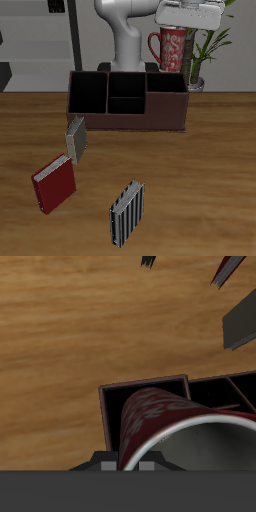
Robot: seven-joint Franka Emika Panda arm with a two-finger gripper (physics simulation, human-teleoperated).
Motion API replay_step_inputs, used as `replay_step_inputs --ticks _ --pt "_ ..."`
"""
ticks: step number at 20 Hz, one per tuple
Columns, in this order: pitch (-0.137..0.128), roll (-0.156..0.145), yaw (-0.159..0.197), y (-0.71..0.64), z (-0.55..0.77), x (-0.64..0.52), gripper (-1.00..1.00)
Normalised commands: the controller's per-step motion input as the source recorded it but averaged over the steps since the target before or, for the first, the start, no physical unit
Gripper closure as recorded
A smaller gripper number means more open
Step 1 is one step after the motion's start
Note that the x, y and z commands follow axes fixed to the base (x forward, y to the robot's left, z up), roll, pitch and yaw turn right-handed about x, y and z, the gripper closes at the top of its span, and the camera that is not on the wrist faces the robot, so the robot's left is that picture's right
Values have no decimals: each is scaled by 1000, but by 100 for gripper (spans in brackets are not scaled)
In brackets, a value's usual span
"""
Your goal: Place the red mug into the back desk caddy's right compartment
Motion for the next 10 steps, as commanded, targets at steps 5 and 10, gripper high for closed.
replay_step_inputs --ticks 5,10 --pt "17 -22 -3 -21 -110 43 100" --pt "34 -6 -21 18 -161 87 100"
